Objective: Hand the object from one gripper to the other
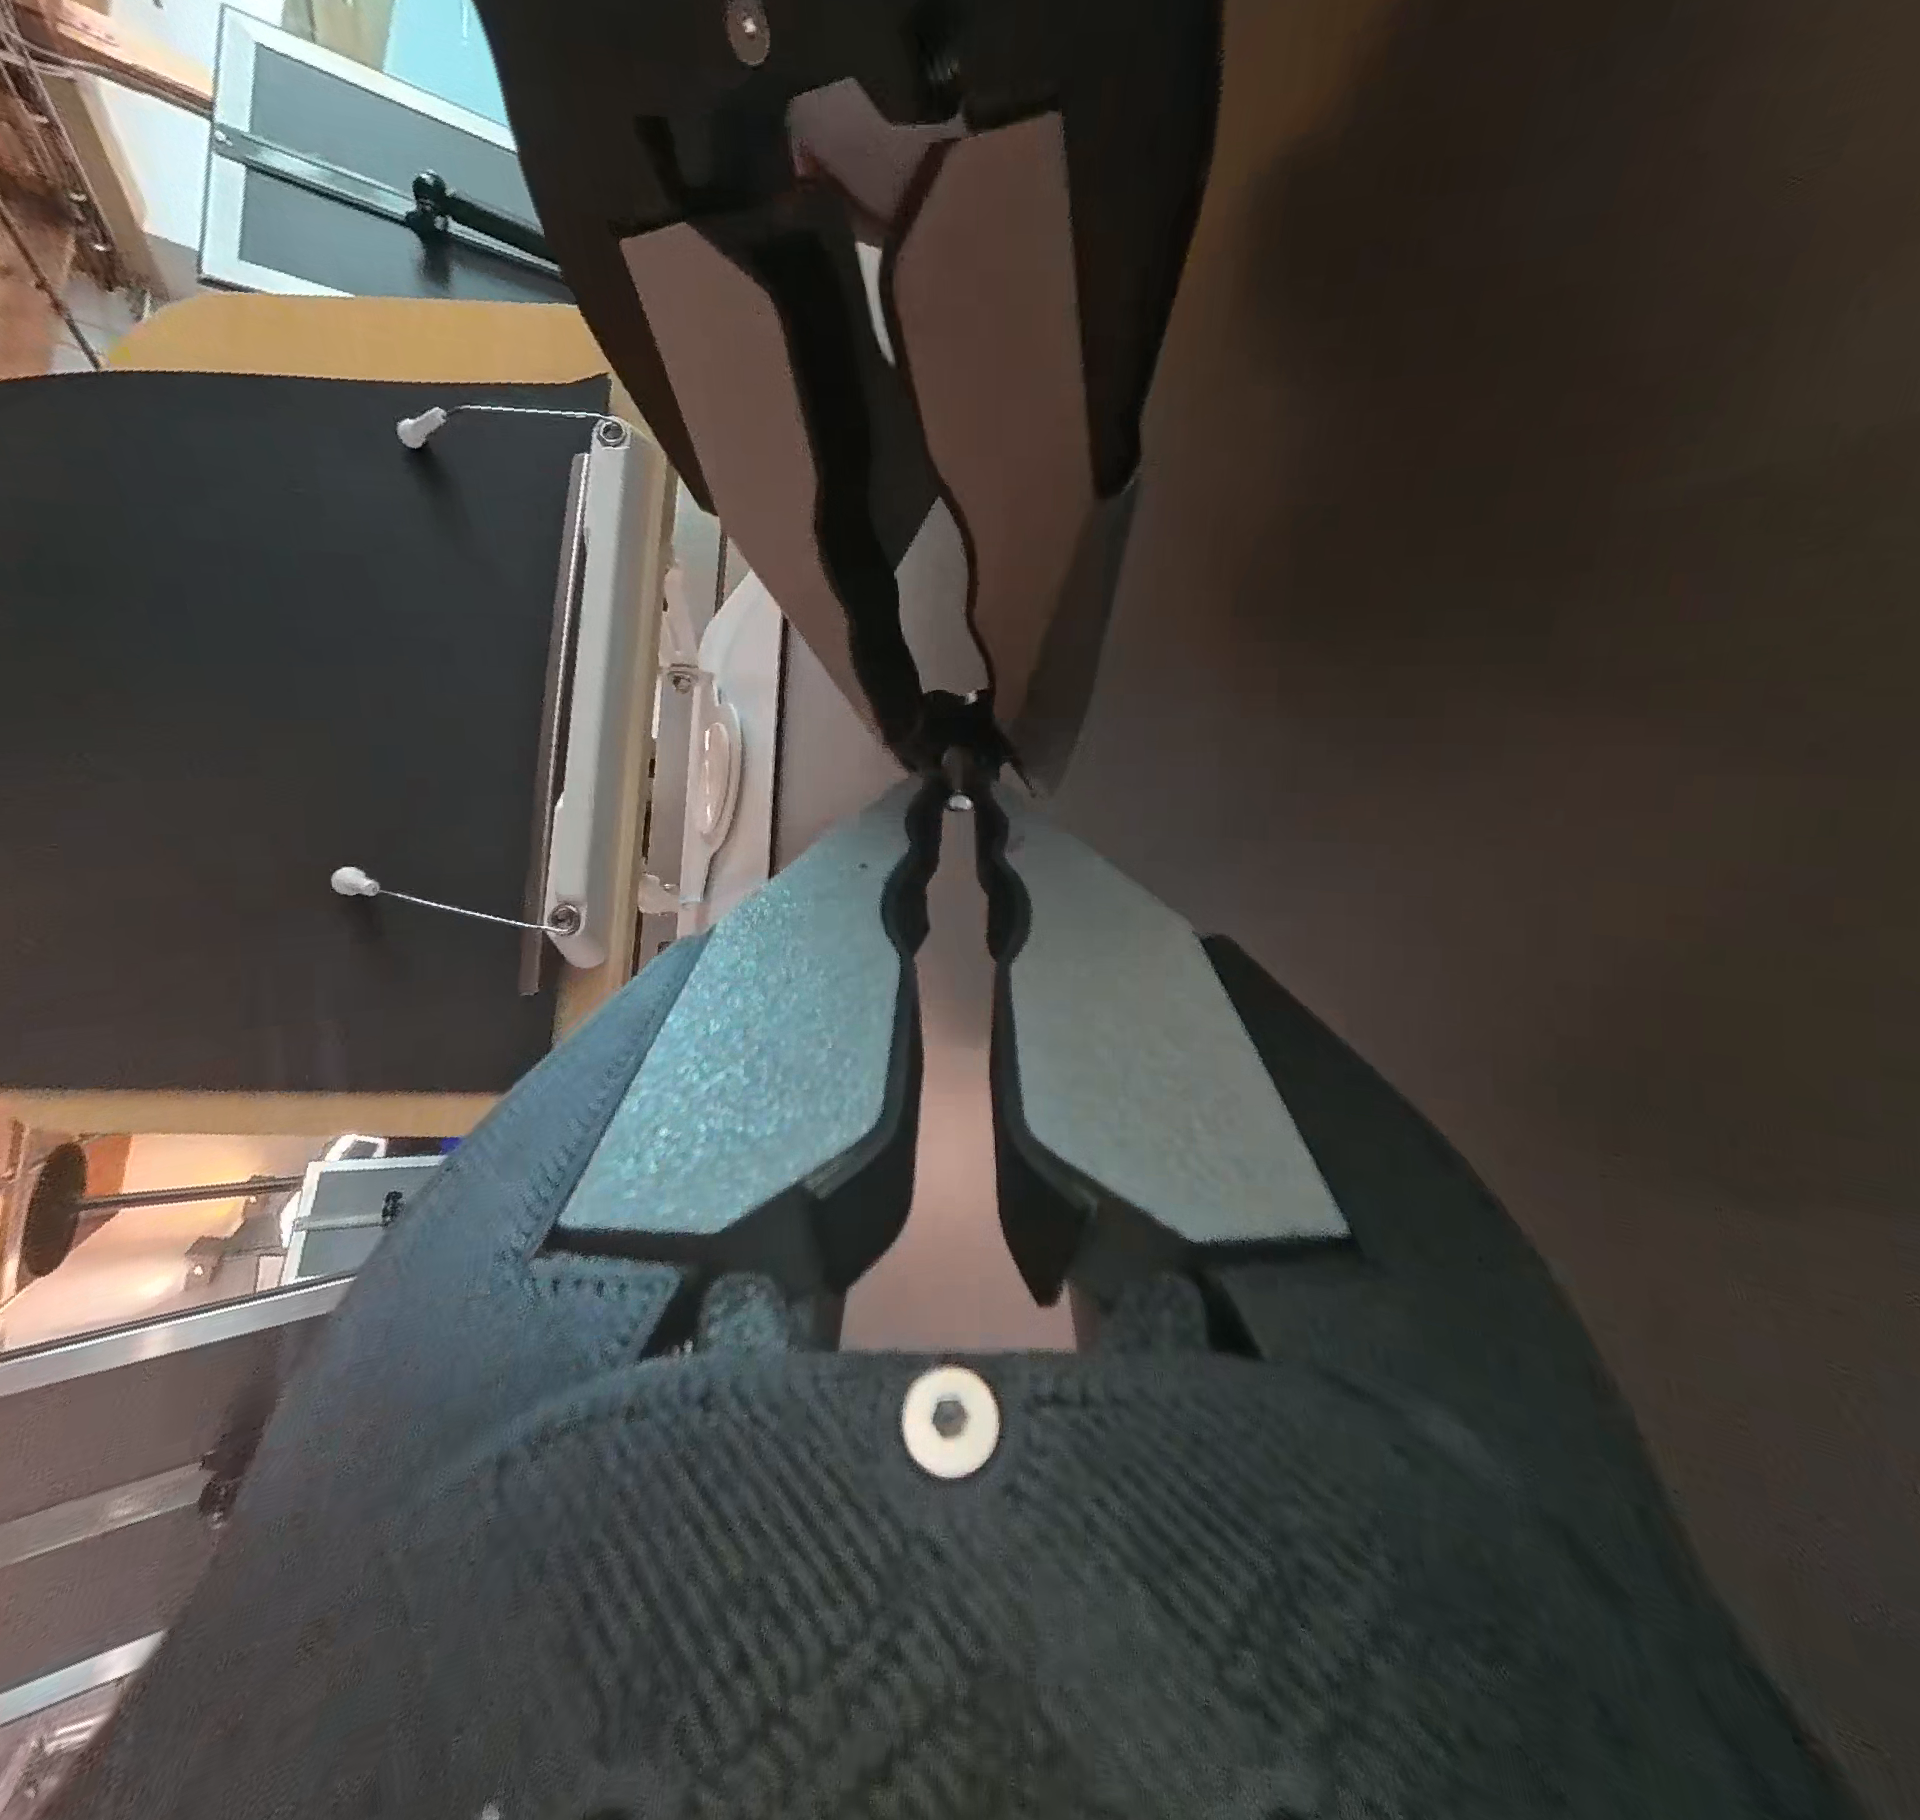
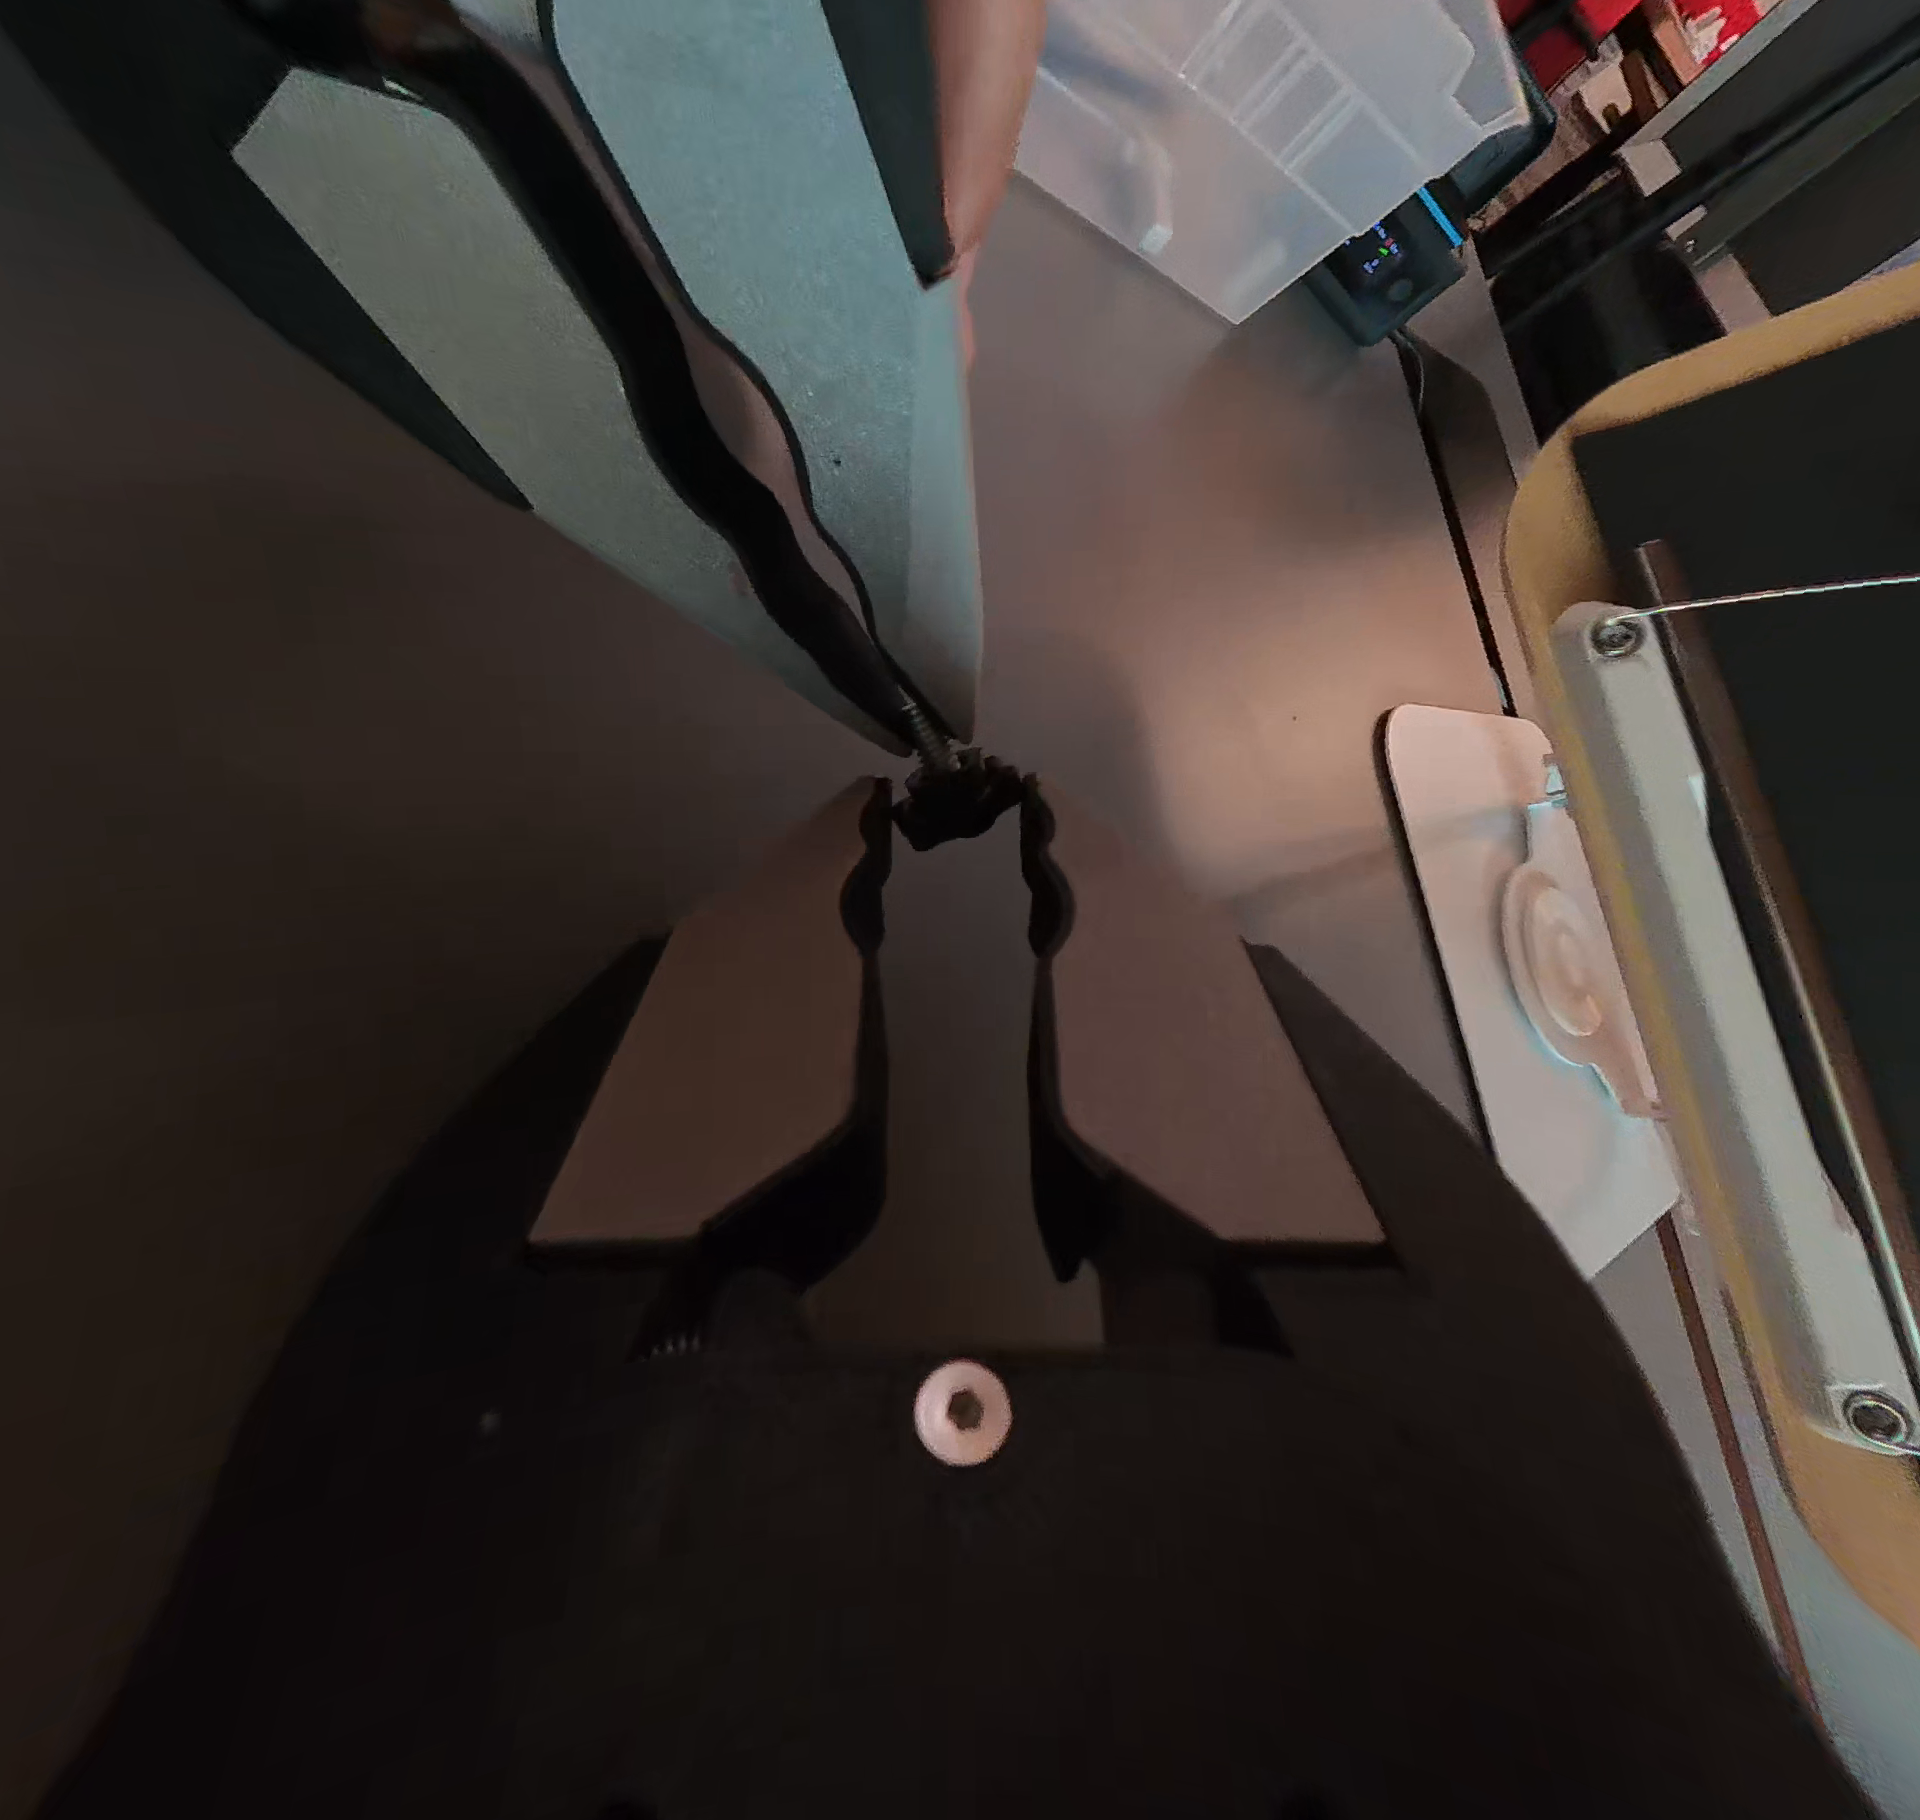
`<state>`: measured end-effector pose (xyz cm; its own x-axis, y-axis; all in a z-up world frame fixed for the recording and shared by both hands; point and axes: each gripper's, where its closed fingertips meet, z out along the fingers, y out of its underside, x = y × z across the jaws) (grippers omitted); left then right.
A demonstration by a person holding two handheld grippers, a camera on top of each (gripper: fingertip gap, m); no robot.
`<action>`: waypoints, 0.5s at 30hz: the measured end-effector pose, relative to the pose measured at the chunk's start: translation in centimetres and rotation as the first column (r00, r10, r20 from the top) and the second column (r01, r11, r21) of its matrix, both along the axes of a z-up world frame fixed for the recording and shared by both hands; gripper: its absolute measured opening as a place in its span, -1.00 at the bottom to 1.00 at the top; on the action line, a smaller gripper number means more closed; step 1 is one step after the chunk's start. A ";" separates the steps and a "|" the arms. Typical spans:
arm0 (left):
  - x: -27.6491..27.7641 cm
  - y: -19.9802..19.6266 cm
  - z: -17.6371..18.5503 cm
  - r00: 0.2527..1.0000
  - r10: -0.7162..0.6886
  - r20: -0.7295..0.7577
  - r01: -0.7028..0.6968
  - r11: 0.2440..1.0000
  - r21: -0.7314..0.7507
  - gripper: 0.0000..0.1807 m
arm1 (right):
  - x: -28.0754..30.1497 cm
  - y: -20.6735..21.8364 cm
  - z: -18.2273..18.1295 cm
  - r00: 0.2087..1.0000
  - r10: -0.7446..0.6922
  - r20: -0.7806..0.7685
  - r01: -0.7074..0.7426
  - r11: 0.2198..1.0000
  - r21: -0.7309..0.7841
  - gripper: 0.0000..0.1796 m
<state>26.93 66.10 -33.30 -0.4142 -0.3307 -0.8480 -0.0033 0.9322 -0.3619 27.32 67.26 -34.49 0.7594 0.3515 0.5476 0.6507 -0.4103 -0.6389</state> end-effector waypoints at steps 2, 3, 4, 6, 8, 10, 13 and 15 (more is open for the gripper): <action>0.1 0.1 0.0 1.000 0.004 0.006 -0.004 1.000 -0.004 -0.97 | 0.1 0.1 0.0 0.999 -0.010 -0.032 0.010 1.000 -0.007 -0.77; 0.2 0.1 0.0 1.000 0.009 0.009 -0.009 1.000 -0.013 -0.97 | 0.1 0.1 -0.1 0.997 -0.017 -0.077 0.016 1.000 -0.019 -0.77; 0.2 0.2 0.1 1.000 0.012 0.019 -0.012 1.000 -0.023 -0.96 | 0.1 0.1 -0.1 0.991 -0.026 -0.132 0.022 0.999 -0.031 -0.77; 0.3 0.3 0.4 0.999 0.017 0.038 -0.016 0.999 -0.035 -0.95 | 0.4 0.1 -0.3 0.966 -0.056 -0.253 0.041 0.997 -0.065 -0.77; 0.4 0.7 0.7 0.998 0.032 0.051 -0.031 0.999 -0.027 -0.93 | 0.4 -0.3 -1.2 0.913 -0.094 -0.396 0.034 0.987 -0.156 -0.77; 0.5 1.2 0.8 0.995 0.045 0.085 -0.047 0.998 0.032 -0.92 | 0.3 -0.7 -1.9 0.853 -0.128 -0.505 0.010 0.973 -0.230 -0.77; 0.5 1.0 0.6 0.994 0.024 0.108 -0.035 0.994 0.108 -0.90 | -0.8 -1.3 -1.8 0.741 -0.148 -0.655 -0.069 0.953 -0.294 -0.77; 0.3 0.6 0.2 0.995 -0.003 0.096 -0.009 0.992 0.126 -0.89 | -1.5 -1.6 -1.5 0.669 -0.156 -0.727 -0.114 0.945 -0.308 -0.76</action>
